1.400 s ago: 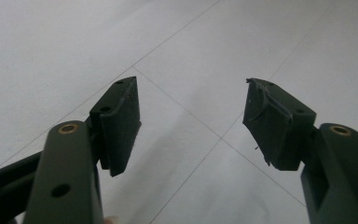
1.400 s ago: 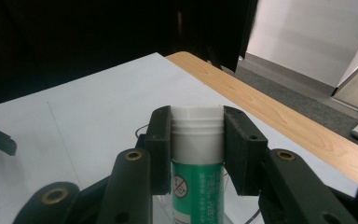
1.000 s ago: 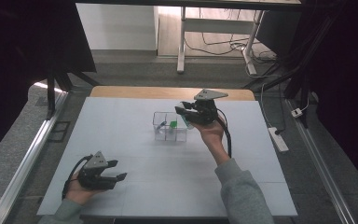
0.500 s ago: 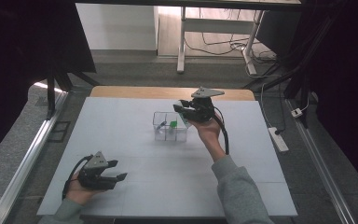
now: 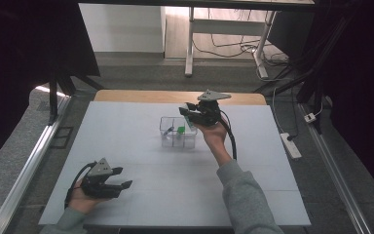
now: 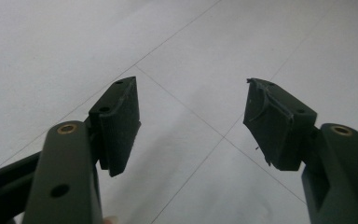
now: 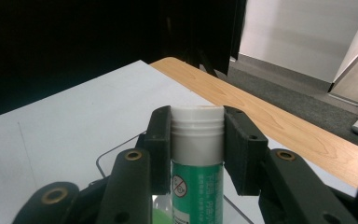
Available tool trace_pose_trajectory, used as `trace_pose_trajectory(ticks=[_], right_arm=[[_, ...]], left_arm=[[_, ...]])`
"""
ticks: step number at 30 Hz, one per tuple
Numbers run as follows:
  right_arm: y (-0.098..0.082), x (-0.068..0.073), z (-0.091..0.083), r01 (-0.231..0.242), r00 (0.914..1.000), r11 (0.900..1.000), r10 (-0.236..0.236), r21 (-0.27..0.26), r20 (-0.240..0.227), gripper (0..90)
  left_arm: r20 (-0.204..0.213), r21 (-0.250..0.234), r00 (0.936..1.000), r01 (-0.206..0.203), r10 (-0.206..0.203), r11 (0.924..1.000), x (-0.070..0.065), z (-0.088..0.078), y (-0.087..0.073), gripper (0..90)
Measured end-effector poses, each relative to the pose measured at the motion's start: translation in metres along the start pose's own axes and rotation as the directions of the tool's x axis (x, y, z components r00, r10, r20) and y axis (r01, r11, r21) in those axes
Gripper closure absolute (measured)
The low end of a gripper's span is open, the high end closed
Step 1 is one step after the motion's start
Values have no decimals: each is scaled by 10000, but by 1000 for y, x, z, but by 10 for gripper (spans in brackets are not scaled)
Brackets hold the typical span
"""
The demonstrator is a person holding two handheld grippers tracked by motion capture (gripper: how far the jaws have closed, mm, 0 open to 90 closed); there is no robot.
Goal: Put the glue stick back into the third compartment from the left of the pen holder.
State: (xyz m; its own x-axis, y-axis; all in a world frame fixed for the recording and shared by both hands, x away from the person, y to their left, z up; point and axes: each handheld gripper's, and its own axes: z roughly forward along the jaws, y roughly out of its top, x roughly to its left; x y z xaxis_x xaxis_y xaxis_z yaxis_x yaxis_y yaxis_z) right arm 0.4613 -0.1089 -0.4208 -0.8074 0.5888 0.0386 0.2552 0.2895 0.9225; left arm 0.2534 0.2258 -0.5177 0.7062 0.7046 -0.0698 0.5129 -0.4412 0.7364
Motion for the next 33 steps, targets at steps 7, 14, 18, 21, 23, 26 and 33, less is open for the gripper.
trace_pose_trajectory(ticks=[7,14,18,21,23,26,33], right_arm=[[-3,-2,3,-39,9999,10000,39,9,106,644],[-6,-7,-5,-502,9975,9987,500,30,490,476],[-5,-7,-12,-445,9983,9989,439,126,393,448],[-4,-6,-17,-377,9989,9991,372,178,283,439],[-5,-5,-20,-301,9993,9993,296,216,223,435],[-8,-3,-25,-217,9995,9991,209,376,216,428],[-20,-2,-38,-243,9997,9984,241,512,43,428]], left_arm=[[-1,23,10000,4,-4,10000,1,0,0,355],[-5,25,10000,-10,10,10000,1,0,0,355],[-18,32,10000,-14,14,10000,1,0,0,355],[-19,32,10000,-20,20,10000,1,0,0,355],[-24,34,10000,-10,10,10000,1,0,0,355],[-26,38,10000,-19,19,10000,0,0,0,354],[-44,59,10000,-28,28,10000,0,1,0,355]])
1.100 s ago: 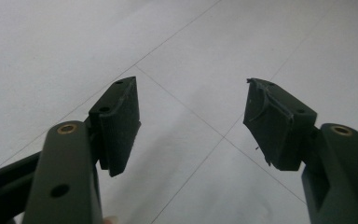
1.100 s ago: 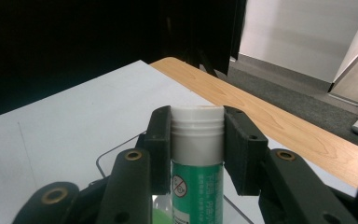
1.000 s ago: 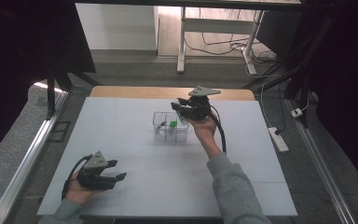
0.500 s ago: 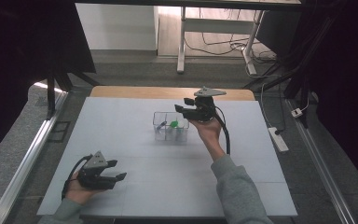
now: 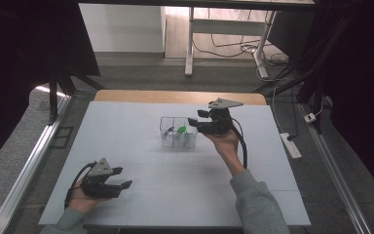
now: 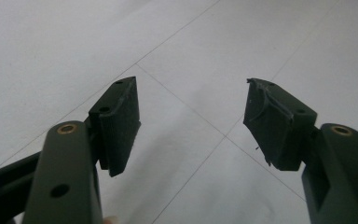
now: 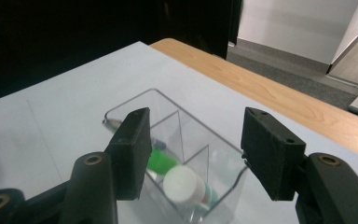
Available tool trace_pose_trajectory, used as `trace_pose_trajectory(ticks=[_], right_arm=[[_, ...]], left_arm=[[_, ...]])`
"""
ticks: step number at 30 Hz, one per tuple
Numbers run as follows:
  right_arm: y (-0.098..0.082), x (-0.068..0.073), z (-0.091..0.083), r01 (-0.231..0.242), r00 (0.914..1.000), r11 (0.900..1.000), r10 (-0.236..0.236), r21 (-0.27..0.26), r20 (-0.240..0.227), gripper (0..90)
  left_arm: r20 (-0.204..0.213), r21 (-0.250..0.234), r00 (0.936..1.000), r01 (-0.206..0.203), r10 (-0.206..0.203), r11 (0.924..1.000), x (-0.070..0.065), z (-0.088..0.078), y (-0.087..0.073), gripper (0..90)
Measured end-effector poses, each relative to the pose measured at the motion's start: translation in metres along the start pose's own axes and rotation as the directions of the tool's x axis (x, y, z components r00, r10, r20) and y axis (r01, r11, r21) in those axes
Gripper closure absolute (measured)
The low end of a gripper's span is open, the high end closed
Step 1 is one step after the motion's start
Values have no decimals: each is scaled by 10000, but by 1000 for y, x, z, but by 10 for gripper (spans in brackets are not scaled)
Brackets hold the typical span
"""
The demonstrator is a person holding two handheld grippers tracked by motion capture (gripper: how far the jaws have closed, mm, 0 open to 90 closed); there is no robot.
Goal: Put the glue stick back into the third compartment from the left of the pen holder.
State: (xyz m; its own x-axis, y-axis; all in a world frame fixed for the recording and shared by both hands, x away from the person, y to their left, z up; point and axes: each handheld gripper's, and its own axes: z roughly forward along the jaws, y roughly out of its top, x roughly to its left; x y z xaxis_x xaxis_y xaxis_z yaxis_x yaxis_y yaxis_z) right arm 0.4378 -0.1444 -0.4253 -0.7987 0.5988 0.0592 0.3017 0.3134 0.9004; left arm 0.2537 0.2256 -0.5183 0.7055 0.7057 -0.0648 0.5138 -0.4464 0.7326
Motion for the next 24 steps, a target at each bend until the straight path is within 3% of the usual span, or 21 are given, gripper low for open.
trace_pose_trajectory(ticks=[10,24], right_arm=[[-16,-1,-20,5,10000,9998,-4,189,-81,428],[-37,10,-49,336,9993,9984,-327,462,-193,425]], left_arm=[[-47,0,10000,-6,6,10000,-1,0,0,354],[-91,-17,10000,19,-19,10000,-1,-1,0,353]])
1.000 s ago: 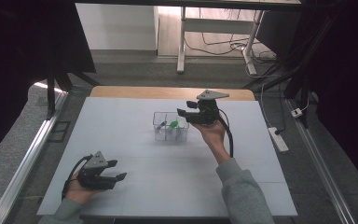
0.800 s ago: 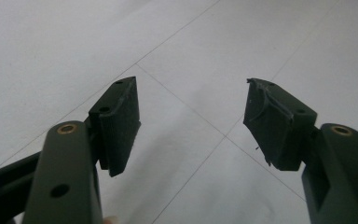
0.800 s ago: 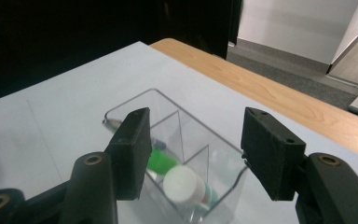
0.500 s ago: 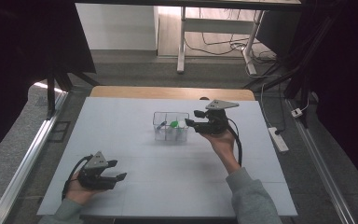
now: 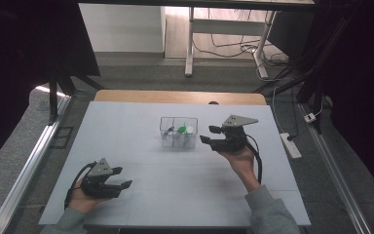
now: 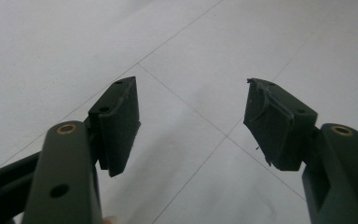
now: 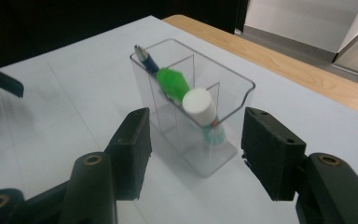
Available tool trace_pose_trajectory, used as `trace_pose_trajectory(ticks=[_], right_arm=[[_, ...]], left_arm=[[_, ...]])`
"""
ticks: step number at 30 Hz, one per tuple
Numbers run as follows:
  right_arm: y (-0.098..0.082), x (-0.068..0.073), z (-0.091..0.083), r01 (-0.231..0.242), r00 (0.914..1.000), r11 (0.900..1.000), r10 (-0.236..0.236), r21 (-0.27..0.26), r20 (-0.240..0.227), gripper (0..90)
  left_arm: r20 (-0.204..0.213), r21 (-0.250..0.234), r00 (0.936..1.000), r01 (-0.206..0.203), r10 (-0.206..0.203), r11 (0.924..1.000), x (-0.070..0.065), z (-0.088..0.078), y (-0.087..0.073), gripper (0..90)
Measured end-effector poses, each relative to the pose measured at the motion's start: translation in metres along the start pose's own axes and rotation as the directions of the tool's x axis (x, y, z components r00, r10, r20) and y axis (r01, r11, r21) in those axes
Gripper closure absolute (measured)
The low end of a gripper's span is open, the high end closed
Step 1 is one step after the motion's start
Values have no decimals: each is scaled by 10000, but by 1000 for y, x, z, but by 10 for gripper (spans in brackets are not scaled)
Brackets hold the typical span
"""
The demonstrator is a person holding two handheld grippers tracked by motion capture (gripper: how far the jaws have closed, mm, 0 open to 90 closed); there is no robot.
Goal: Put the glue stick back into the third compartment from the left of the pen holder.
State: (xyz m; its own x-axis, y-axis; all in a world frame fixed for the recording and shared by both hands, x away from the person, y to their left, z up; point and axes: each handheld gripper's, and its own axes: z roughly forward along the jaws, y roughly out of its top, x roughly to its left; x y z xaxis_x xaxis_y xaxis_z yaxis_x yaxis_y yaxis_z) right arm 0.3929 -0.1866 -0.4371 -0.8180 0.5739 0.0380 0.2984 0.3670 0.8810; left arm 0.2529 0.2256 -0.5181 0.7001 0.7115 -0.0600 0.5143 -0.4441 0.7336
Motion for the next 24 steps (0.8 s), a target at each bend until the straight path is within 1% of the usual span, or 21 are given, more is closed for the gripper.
trace_pose_trajectory(ticks=[3,7,12,16,24], right_arm=[[-7,2,-8,35,10000,10000,-35,78,35,425],[-18,6,-19,94,10000,9998,-93,202,-28,424],[-34,8,-32,118,9999,9986,-115,521,-61,424],[-47,7,-44,26,10000,9976,-31,695,61,424],[-77,2,-64,-87,9995,9918,47,1276,315,422]], left_arm=[[-8,38,10000,-38,38,10000,0,0,0,353],[-24,-25,10000,13,-14,10000,0,0,0,352],[-42,-5,10000,3,-3,10000,0,0,0,353],[-48,9,10000,9,-9,10000,-1,0,0,352],[-91,101,9999,-48,49,9999,-2,1,0,349]])
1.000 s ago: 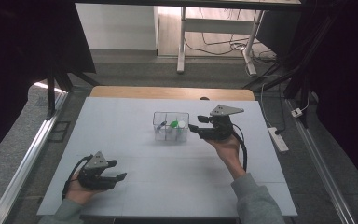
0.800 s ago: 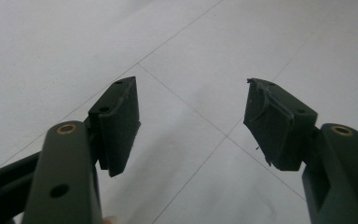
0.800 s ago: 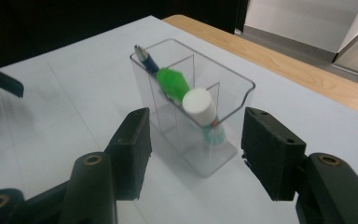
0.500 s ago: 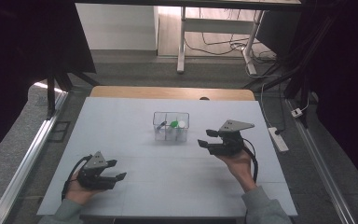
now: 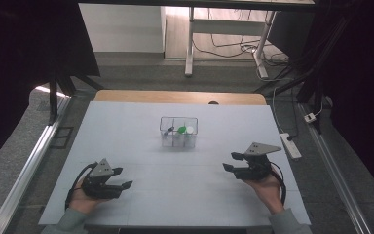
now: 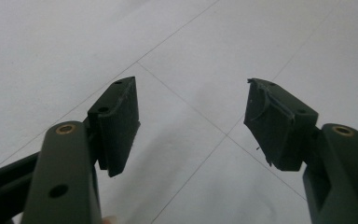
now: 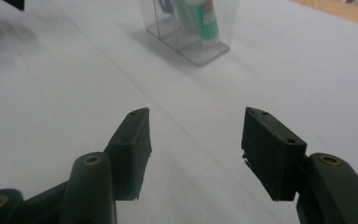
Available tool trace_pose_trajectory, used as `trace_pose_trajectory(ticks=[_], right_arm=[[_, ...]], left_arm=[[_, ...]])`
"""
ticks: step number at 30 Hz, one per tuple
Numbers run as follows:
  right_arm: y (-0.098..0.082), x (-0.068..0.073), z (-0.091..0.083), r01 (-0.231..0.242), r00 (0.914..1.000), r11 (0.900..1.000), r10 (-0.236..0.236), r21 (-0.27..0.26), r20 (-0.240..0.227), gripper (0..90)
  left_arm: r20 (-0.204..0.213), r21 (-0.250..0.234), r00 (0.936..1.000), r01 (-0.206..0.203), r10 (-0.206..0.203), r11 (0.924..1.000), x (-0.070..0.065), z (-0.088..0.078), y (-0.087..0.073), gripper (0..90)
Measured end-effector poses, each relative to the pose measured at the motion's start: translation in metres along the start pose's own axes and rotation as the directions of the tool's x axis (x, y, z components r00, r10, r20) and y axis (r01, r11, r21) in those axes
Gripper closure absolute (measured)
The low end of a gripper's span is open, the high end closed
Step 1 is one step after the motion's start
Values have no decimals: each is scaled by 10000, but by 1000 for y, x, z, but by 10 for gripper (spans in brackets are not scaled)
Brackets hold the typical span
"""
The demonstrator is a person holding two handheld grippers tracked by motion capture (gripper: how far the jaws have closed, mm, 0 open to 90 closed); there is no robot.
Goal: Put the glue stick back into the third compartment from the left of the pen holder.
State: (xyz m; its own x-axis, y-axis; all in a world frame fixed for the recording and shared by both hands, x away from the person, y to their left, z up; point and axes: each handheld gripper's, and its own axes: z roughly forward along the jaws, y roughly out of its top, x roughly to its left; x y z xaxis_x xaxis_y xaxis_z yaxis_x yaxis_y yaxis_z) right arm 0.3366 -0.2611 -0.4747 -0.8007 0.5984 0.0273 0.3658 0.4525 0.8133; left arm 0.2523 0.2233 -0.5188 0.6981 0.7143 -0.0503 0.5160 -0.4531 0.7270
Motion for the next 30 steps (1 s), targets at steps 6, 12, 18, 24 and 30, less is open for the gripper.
trace_pose_trajectory(ticks=[6,12,18,24,30], right_arm=[[-21,-3,-9,-111,9998,9988,104,467,166,418],[-34,-2,-15,-57,9995,9972,32,752,329,416],[-37,-2,-16,-37,9996,9966,13,817,296,416],[-36,-1,-14,14,9997,9965,-34,838,239,414],[-37,-1,-15,-5,9997,9968,-13,801,232,413]], left_arm=[[14,-88,9999,100,-99,9999,0,-1,0,348],[17,-138,9999,155,-155,9998,0,-1,0,346],[21,-223,9998,216,-215,9995,1,-2,0,345],[22,-236,9998,222,-221,9995,1,-2,0,345],[24,-231,9997,227,-227,9995,1,-2,0,344]])
